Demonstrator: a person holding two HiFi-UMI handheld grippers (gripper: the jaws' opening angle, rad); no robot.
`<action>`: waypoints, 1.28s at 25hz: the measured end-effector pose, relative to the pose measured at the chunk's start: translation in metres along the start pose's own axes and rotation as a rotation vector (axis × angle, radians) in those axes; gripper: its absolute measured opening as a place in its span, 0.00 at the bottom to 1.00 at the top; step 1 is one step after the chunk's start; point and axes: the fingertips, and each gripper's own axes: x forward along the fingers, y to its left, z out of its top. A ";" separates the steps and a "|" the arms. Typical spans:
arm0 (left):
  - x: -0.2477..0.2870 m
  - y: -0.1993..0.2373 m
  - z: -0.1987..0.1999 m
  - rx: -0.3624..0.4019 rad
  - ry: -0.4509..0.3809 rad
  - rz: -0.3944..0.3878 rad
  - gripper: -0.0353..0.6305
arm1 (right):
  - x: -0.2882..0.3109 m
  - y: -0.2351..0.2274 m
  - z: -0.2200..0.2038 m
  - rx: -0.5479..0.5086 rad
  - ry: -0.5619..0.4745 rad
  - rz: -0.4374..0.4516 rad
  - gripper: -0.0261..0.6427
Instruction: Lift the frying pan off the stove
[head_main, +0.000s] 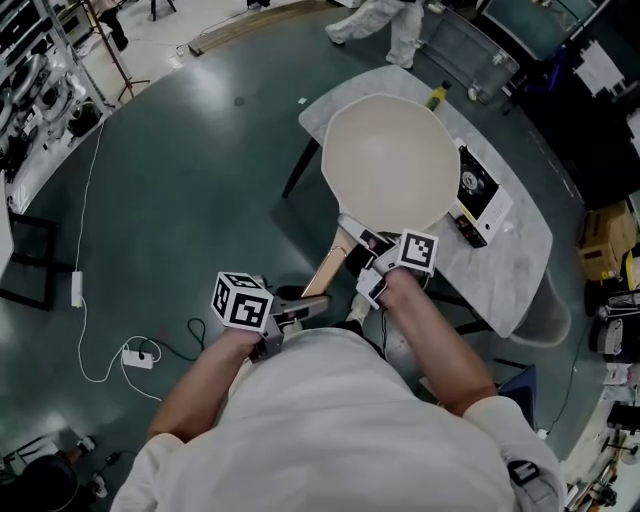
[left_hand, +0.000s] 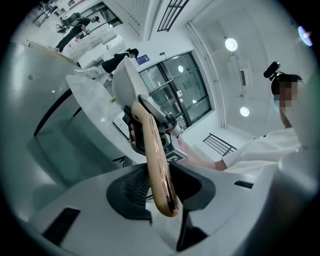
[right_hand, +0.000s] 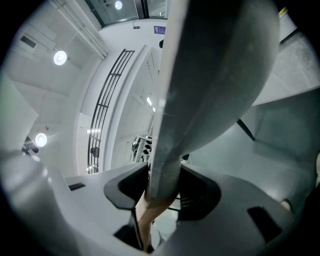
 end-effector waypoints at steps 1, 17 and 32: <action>-0.002 -0.001 -0.002 -0.001 0.000 -0.001 0.25 | 0.000 0.001 -0.003 0.001 0.002 -0.001 0.31; -0.006 -0.015 -0.001 -0.005 -0.002 -0.014 0.25 | 0.000 0.016 -0.008 -0.004 0.019 -0.006 0.31; -0.011 -0.023 -0.013 0.017 0.011 -0.040 0.25 | -0.008 0.020 -0.019 -0.017 0.000 -0.001 0.31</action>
